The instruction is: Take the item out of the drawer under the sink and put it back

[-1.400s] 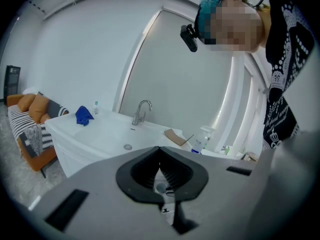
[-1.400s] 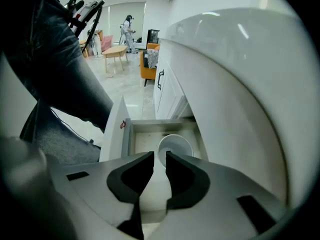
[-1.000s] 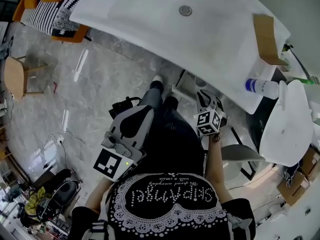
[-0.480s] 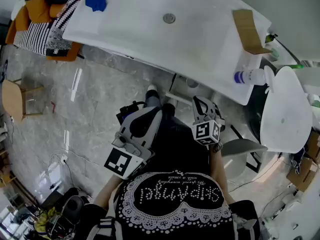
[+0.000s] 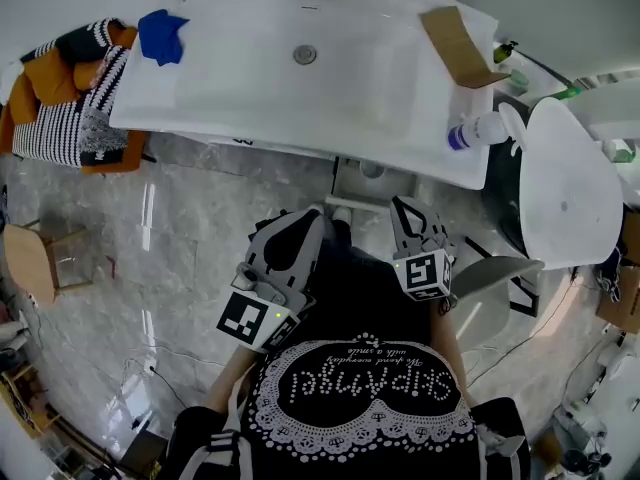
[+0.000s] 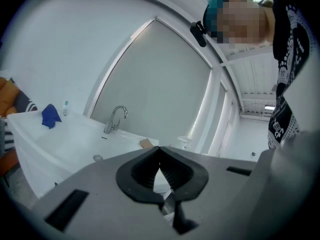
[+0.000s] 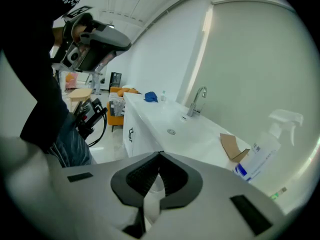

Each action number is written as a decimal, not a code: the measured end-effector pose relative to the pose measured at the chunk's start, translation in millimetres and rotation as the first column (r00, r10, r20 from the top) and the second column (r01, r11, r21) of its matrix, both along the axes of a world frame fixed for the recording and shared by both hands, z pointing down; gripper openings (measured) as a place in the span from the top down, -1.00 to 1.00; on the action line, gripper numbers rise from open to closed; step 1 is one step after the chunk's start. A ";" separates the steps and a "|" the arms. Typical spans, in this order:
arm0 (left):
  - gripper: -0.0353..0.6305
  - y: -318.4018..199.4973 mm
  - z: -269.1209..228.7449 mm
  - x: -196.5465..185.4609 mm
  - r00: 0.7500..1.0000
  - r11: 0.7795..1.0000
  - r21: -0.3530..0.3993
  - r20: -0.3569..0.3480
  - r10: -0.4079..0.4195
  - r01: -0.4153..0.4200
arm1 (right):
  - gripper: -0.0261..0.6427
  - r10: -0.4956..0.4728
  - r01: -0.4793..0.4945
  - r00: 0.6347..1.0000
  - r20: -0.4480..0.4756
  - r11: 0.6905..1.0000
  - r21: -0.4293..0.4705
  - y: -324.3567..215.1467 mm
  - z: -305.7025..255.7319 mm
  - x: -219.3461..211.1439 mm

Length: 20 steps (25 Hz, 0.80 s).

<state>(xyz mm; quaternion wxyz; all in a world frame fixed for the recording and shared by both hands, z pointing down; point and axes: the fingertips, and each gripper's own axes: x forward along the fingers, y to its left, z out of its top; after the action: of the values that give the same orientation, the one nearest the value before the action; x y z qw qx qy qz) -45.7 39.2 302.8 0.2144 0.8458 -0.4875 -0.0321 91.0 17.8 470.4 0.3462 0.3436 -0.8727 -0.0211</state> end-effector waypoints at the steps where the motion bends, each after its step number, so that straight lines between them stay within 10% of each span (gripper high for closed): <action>1: 0.88 -0.9 -1.0 -0.9 1.000 1.000 -0.004 -0.005 0.013 -0.013 | 0.87 0.020 -0.020 1.000 0.016 1.000 0.000 0.7 -5.4 -2.1; 20: 0.88 0.0 -17.6 -46.0 0.988 0.988 0.018 0.008 0.154 -0.154 | 0.87 0.254 -0.269 0.924 0.287 0.963 0.013 18.1 -80.1 -39.9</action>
<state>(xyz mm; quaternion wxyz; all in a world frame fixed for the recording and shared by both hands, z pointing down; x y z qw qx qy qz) -91.7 39.2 285.2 0.2067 0.8830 -0.4210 -0.0170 51.1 35.9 390.3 0.2088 0.4653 -0.8586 0.0517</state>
